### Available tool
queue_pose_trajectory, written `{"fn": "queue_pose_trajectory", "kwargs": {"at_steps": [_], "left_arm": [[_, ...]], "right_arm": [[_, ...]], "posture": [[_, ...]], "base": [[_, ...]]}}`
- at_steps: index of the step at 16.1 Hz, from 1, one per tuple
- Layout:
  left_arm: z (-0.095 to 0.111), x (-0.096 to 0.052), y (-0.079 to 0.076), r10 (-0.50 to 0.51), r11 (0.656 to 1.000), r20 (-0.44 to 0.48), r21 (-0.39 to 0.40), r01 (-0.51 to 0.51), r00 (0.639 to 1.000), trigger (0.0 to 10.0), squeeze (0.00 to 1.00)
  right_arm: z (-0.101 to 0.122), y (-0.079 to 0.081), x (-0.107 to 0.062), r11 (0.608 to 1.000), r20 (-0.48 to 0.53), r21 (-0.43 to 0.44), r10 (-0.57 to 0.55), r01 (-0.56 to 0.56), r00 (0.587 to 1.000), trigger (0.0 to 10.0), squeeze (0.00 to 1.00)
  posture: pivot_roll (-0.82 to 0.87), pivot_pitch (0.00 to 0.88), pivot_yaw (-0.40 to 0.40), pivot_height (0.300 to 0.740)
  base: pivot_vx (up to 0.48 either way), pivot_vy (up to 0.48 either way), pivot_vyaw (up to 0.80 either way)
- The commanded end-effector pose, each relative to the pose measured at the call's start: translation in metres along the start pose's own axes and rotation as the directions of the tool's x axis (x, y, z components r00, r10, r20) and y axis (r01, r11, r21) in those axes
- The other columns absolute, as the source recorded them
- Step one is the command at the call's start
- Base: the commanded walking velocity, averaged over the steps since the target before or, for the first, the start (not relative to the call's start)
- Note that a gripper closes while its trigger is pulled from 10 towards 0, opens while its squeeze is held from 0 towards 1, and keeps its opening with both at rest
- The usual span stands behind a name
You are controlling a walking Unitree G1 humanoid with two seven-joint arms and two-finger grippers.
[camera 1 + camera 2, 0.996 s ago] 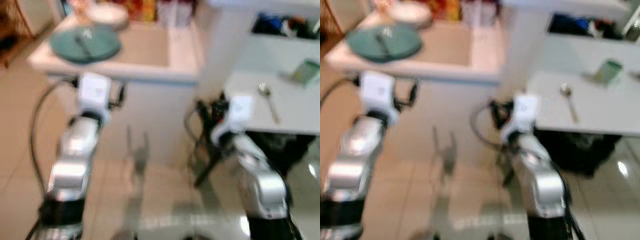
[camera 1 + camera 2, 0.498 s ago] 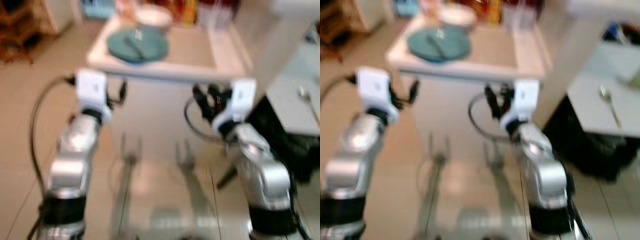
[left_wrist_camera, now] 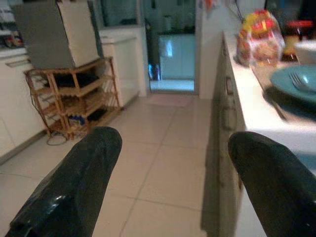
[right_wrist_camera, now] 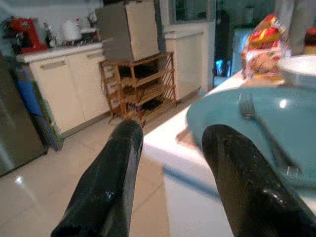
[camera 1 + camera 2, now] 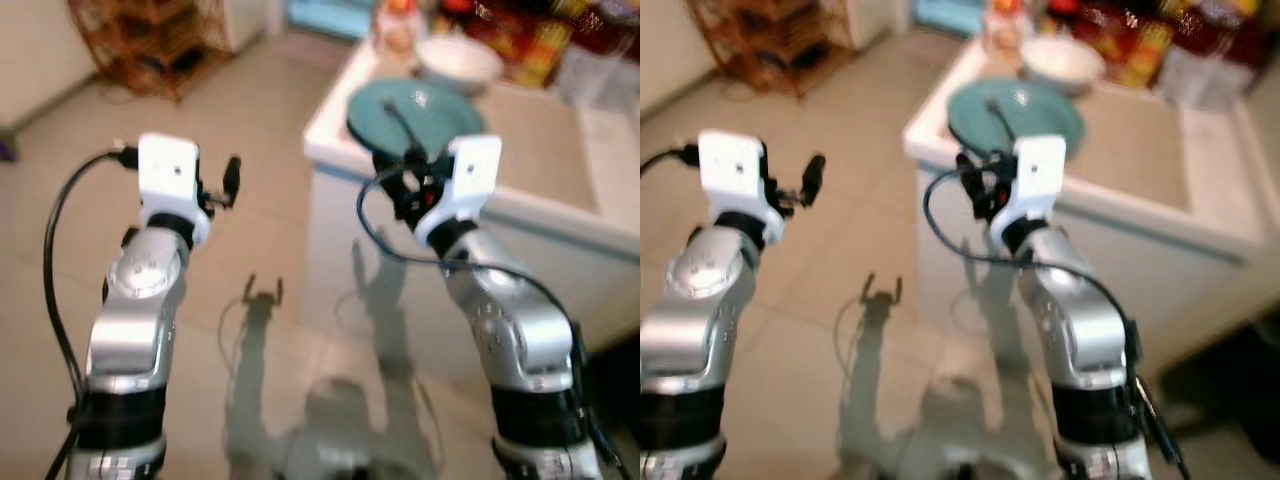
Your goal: Setting the table
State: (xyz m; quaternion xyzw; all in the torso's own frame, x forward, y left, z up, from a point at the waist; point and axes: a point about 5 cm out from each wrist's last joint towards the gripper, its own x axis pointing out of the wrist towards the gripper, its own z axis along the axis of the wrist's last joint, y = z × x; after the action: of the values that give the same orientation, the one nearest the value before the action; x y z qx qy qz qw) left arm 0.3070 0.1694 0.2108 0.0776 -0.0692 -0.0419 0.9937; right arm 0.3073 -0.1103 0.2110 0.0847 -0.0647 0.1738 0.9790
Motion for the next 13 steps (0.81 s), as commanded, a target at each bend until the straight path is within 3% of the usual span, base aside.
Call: {"fn": "queue_pose_trajectory", "kwargs": {"at_steps": [1,4,6,8,10,13], "left_arm": [[0.004,0.002,-0.008,-0.030,1.000,0.012,0.003,0.030,0.999,10.0,0.00],[0.004,0.003,-0.011,-0.049,0.999,0.012,0.001,0.049,0.999,10.0,0.00],[0.004,0.003,-0.015,-0.065,0.998,0.012,0.000,0.065,0.998,10.0,0.00],[0.004,0.004,-0.020,-0.105,0.994,0.014,0.015,0.105,0.994,10.0,0.00],[0.003,-0.001,-0.029,-0.221,0.973,0.005,0.064,0.220,0.975,10.0,0.00],[0.004,-0.007,-0.030,-0.287,0.956,0.027,0.064,0.285,0.957,10.0,0.00]], "right_arm": [[0.004,-0.011,-0.001,0.998,0.022,0.004,-0.056,0.056,0.998,10.0,0.00],[0.009,-0.018,-0.003,0.996,0.024,0.012,-0.087,0.087,0.996,10.0,0.00],[0.013,-0.023,-0.006,0.995,0.029,0.004,-0.104,0.104,0.994,10.0,0.00],[0.017,-0.030,-0.008,0.991,0.022,-0.039,-0.126,0.127,0.992,10.0,0.00],[0.027,-0.042,-0.009,0.984,-0.036,-0.104,-0.149,0.145,0.988,10.0,0.00],[0.029,-0.057,-0.016,0.968,-0.151,-0.169,-0.212,0.186,0.965,10.0,0.00]], "posture": [[0.12,0.067,-0.079,0.740],[0.12,0.060,-0.077,0.740],[0.11,0.052,-0.073,0.740],[0.11,0.046,-0.072,0.740],[0.11,0.036,-0.073,0.740],[0.11,0.028,-0.071,0.740]], "base": [[0.461,0.000,0.00],[0.465,0.000,0.00],[0.472,0.000,-0.80],[0.371,0.000,0.00],[0.000,0.000,0.00],[0.000,0.000,0.00]]}}
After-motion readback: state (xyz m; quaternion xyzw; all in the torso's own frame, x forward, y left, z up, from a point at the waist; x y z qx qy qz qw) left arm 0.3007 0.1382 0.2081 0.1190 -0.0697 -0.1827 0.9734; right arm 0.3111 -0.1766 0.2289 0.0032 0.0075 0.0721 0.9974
